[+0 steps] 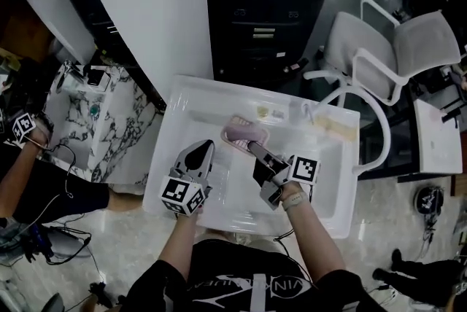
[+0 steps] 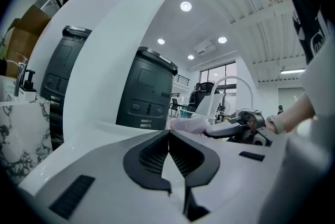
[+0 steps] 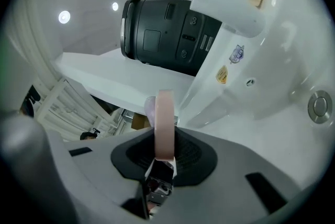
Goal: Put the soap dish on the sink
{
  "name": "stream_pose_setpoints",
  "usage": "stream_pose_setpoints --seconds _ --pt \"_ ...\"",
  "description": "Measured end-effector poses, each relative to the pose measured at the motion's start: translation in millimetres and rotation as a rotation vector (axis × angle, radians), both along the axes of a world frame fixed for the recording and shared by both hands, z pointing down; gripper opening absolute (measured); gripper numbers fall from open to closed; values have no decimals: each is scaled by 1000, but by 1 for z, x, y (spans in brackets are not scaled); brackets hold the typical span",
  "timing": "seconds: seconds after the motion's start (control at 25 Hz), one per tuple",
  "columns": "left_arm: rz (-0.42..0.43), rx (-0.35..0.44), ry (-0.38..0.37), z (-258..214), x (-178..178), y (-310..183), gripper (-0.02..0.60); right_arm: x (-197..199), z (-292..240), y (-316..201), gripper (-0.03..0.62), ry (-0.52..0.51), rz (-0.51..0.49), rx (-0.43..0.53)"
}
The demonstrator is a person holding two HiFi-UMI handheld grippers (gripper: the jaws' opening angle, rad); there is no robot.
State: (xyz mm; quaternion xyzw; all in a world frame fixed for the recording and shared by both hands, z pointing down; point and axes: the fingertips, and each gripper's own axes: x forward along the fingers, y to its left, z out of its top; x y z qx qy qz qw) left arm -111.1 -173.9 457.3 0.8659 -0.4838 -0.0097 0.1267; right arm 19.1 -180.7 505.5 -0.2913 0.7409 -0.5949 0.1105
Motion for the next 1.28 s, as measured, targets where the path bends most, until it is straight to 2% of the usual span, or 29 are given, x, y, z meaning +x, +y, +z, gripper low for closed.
stream_pose_setpoints --seconds 0.12,0.32,0.48,0.72,0.92,1.0,1.08,1.28 --pt "14 -29 11 10 4 -14 17 2 12 -12 78 26 21 -57" --pt "71 -71 1 24 12 -34 17 -9 23 -32 78 28 14 -72" --pt "133 -115 -34 38 19 -44 17 -18 33 -44 78 30 10 -106" --pt "192 -137 -114 55 22 -58 17 -33 46 -63 78 6 7 -150" --pt "186 -162 -101 64 16 -69 17 -46 50 -79 78 -31 -10 -173" --pt "181 -174 -93 68 13 -72 17 -55 50 -84 78 -47 -46 -177" --pt "180 -184 -92 72 12 -74 17 -63 47 -90 78 -19 -98 -160" --pt "175 -216 -93 82 9 -79 17 -71 49 -103 78 -29 -119 -228"
